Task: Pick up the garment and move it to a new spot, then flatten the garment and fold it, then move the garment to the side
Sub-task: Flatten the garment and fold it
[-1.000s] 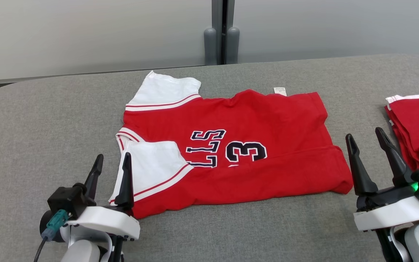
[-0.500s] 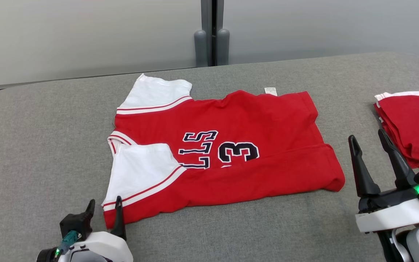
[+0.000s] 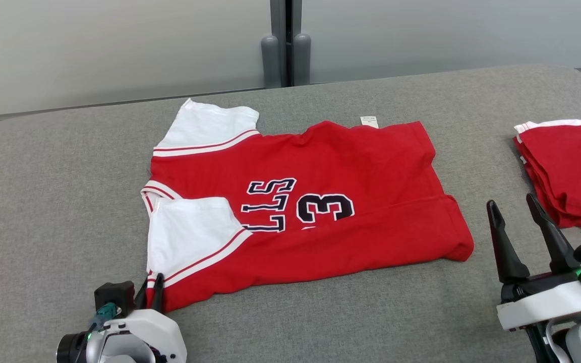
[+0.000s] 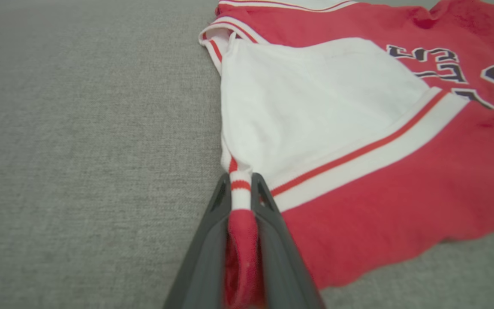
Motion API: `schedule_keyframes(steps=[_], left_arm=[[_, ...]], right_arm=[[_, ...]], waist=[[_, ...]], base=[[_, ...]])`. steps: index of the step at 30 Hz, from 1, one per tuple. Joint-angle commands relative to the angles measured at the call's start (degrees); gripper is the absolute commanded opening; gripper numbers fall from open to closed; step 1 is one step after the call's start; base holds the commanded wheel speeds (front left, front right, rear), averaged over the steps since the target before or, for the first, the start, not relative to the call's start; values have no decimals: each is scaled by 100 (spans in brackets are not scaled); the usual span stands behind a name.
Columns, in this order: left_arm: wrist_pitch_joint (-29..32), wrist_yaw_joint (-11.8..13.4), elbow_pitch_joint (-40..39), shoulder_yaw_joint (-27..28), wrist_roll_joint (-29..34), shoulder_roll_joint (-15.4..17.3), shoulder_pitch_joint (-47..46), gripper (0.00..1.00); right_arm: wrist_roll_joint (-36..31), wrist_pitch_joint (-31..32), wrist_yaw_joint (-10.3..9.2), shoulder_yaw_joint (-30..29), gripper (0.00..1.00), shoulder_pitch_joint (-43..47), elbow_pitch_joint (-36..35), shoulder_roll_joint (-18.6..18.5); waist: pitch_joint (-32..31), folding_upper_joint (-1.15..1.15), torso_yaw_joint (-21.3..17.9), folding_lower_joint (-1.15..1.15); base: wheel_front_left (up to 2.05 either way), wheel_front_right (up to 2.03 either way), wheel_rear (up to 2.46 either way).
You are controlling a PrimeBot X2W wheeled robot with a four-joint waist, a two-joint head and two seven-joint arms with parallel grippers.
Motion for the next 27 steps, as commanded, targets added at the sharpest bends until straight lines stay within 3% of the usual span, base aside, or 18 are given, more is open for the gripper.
schedule_keyframes(steps=[1,16,21,27], left_arm=[[-30,-10,90,-6,-4,47,47,0],[-319,-147,-1672,-38,379,68,47,0],[-321,-196,-1933,-97,504,31,140,0],[-321,-249,-1943,-154,584,17,143,0]], right_arm=[[56,-29,-3,-47,100,64,186,20],[849,647,-2,-323,100,-627,2268,608],[1316,852,-2,-410,100,-977,2963,817],[1481,963,-3,-147,100,-1138,3482,805]], waist=[[3,0,41,0],[138,0,467,0],[220,0,582,0],[274,0,637,0]], base=[[0,0,0],[0,0,0],[0,0,0],[0,0,0]])
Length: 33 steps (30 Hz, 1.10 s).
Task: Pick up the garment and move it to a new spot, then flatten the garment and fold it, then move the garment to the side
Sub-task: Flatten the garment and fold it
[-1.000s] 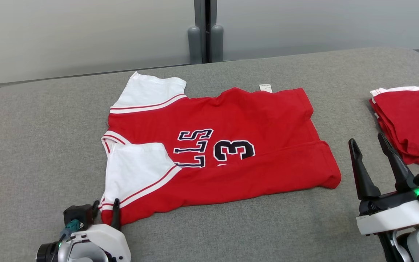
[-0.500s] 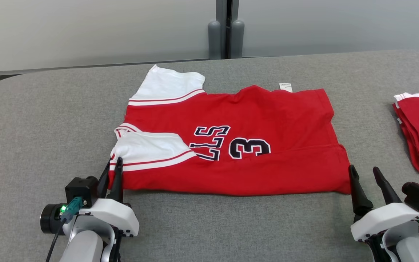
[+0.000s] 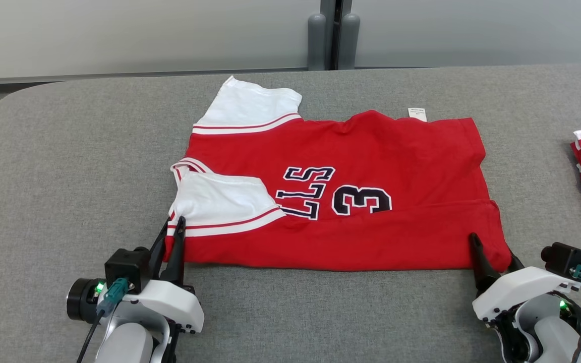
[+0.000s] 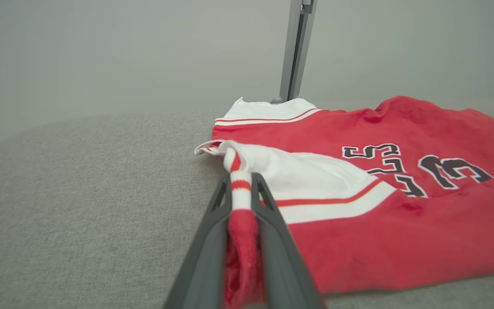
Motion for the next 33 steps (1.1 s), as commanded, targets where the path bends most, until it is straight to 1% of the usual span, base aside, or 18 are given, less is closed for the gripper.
schedule_keyframes(steps=[1,2,4,10,16,20,24,25,26,30,33], left_arm=[[-22,-27,-4,-2,40,17,13,0],[-22,-36,10,-12,45,15,12,0],[-23,-43,42,-19,56,15,5,0],[-23,-83,215,-41,42,21,31,0],[-23,-162,343,-98,8,68,173,0],[-9,-206,323,-222,77,116,364,0],[85,-243,195,-343,114,179,599,0],[120,-242,142,-362,128,208,673,0],[120,-242,142,-362,128,208,673,0],[255,-249,-114,-427,124,339,987,0],[389,-227,-341,-456,105,409,1180,0]], right_arm=[[82,110,-3,94,100,48,108,29],[123,139,-2,189,47,29,125,32],[167,84,-2,373,0,3,109,-14],[150,-226,-3,708,0,-57,103,-408],[298,-158,-3,967,0,27,-91,-847],[487,121,-3,1143,0,196,-441,-1168],[749,588,-3,1258,0,503,-877,-1526],[831,718,-3,1268,0,592,-996,-1591],[831,718,-3,1268,0,592,-996,-1591],[1120,1155,-4,1231,0,999,-1559,-1844],[1186,1396,-7,1169,0,1289,-1914,-1983]], waist=[[1,0,4,0],[5,0,3,0],[3,0,-5,0],[-104,0,-53,0],[-288,0,-94,0],[-400,0,-93,0],[-482,0,-94,0],[-498,0,-90,0],[-498,0,-90,0],[-546,0,-105,0],[-557,0,-136,0]], base=[[0,0,0],[0,0,0],[0,0,0],[0,0,0],[0,0,0],[0,0,0],[0,0,0],[0,0,0],[0,0,0],[0,0,0],[0,0,0]])
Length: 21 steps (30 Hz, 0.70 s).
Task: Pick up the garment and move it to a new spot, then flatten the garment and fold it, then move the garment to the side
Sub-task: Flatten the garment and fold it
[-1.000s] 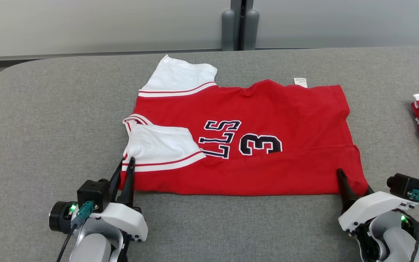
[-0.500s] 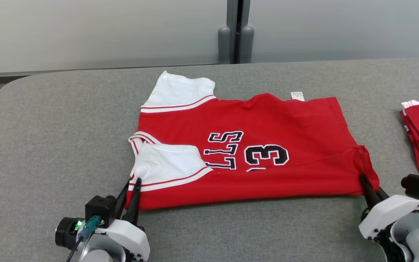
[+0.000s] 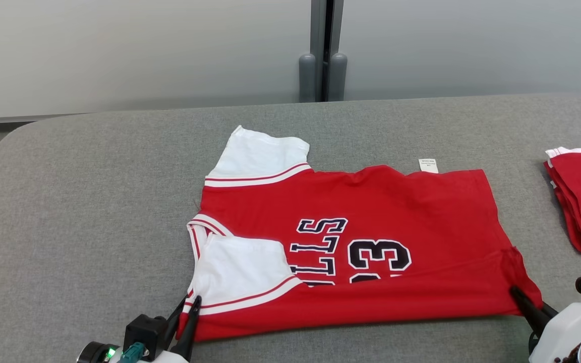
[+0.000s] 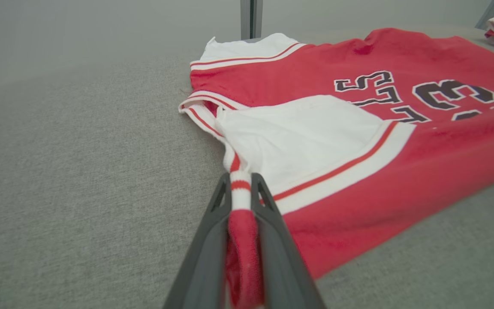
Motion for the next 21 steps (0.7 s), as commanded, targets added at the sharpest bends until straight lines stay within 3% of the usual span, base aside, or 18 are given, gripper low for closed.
schedule_keyframes(steps=[1,4,5,6,7,12,16,21], left_arm=[[46,24,-88,13,-11,68,77,0],[144,58,-284,6,-45,86,192,0],[149,87,-325,5,-46,95,209,40],[172,98,-355,6,-45,108,221,89],[187,112,-379,0,-53,109,232,100],[70,247,-560,23,73,192,84,100],[-365,576,-1041,313,139,104,-100,100],[-397,539,-1724,628,95,-69,-345,100]], right_arm=[[36,79,-13,-52,0,137,-97,-74],[27,182,-13,-203,0,296,-328,-88],[20,194,-13,-260,0,321,-371,-45],[-32,157,-13,-333,40,330,-417,-6],[-44,153,-13,-375,100,346,-442,50],[-366,-20,-12,-601,100,337,-563,212],[-864,-634,-11,-827,100,159,-628,403],[-1667,-1507,-12,-862,100,-91,-674,742]], waist=[[-6,0,-12,0],[-10,0,-43,0],[-1,0,-52,0],[4,0,-63,0],[4,0,-71,0],[-13,0,-109,0],[21,0,-155,0],[202,0,-263,0]], base=[[0,0,0],[0,0,0],[0,0,0],[0,0,0],[0,0,0],[0,0,0],[0,0,0],[0,0,0]])
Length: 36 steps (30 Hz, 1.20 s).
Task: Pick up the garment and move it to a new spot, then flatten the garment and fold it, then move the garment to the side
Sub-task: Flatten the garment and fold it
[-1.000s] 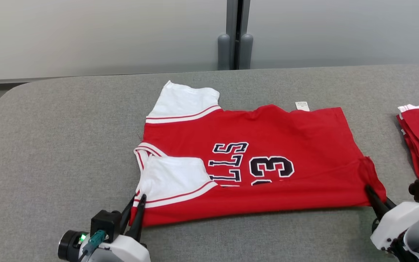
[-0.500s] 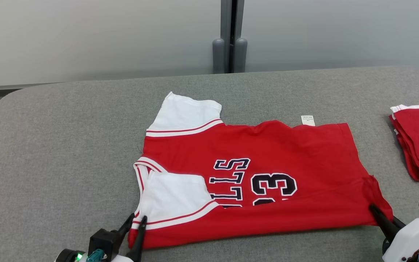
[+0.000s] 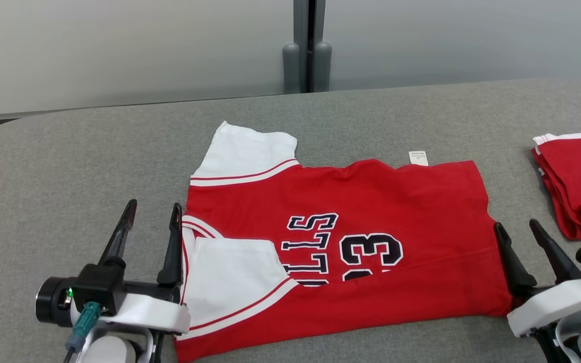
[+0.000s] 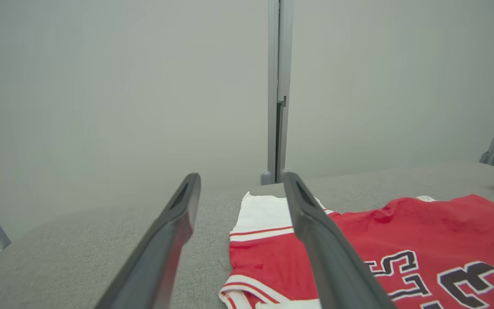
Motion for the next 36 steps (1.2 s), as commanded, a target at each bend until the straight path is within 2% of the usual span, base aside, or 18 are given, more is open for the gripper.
schedule_keyframes(steps=[1,6,10,15,16,21,27,31,36], left_arm=[[-7,-64,10,58,-19,-29,-129,100],[-9,-279,476,152,-95,-75,-685,100],[73,-518,1016,60,16,129,-1394,100],[958,-902,1657,-140,-78,467,-2431,100],[958,-902,1657,-140,-78,467,-2431,100],[1741,-1044,2206,-273,-99,920,-3507,100],[2648,-1098,2865,-404,-447,1396,-4558,100],[3289,-1095,3264,-834,-642,1830,-5166,100],[3586,-1095,3461,-1247,-929,2123,-5493,100]], right_arm=[[-226,-207,-11,-55,100,-151,56,84],[-777,-578,-10,-92,100,-651,222,465],[-938,-644,-10,8,100,-1101,294,611],[-988,-691,-10,140,100,-1696,392,620],[-988,-691,-10,140,100,-1696,392,620],[-936,-730,-10,369,100,-2266,507,651],[-830,-781,-10,625,100,-2826,626,680],[-740,-830,-10,786,100,-3149,714,678],[-690,-857,-10,882,100,-3310,824,710]], waist=[[133,0,-90,0],[541,0,-320,0],[948,0,-532,0],[1479,0,-832,0],[1479,0,-832,0],[1876,0,-1161,0],[2275,0,-1481,0],[2490,0,-1655,0],[2610,0,-1752,0]], base=[[0,0,0],[0,0,0],[0,0,0],[0,0,0],[0,0,0],[0,0,0],[0,0,0],[0,0,0],[0,0,0]])
